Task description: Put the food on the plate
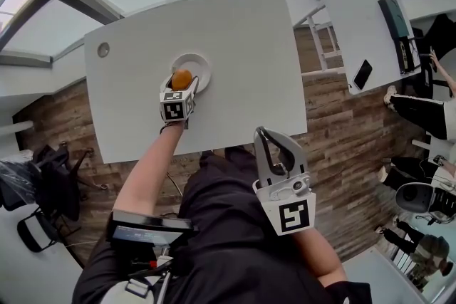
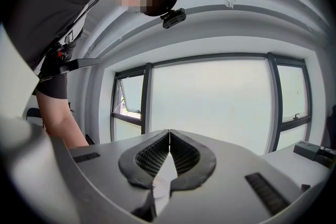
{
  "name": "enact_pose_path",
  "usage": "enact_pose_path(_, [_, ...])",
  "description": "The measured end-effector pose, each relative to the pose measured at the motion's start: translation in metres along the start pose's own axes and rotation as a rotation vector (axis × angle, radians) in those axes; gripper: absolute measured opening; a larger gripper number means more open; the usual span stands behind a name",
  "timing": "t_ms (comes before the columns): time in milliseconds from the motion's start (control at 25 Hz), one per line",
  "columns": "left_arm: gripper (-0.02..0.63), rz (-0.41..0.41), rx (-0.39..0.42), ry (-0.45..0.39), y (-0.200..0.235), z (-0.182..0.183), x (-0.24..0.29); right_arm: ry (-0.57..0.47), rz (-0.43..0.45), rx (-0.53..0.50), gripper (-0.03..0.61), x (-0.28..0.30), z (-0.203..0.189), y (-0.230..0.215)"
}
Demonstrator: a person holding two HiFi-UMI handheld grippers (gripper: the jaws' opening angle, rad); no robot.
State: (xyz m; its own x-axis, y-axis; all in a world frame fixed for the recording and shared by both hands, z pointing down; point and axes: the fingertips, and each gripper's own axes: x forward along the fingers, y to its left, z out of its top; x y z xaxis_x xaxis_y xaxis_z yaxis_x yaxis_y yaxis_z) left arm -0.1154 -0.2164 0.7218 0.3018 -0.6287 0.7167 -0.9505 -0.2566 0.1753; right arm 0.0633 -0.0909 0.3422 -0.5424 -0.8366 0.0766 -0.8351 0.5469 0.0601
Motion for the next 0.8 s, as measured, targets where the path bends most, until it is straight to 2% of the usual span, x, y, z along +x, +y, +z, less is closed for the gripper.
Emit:
enact_pose_path(200, [0.325,0.003,-0.005,-0.01,0.002,0.003,0.002,0.002,0.012,0.009,0.008,0.005,-0.003,0.001])
enact_pose_path(360, [0.325,0.001,-0.001,-0.009,0.003,0.002,0.003,-0.011,0.063,0.017,0.008,0.018,-0.004,0.016])
enact_pose_path(560, [0.325,-0.002,-0.05,-0.012,0.003,0.001,0.006,0.011,0.115,0.005,0.008,0.028,-0.014,0.034])
enact_pose_path(800, [0.325,-0.012,-0.05,-0.011,0.0,0.001,0.008,0.028,0.141,0.003,0.008,0.032,-0.019,0.04])
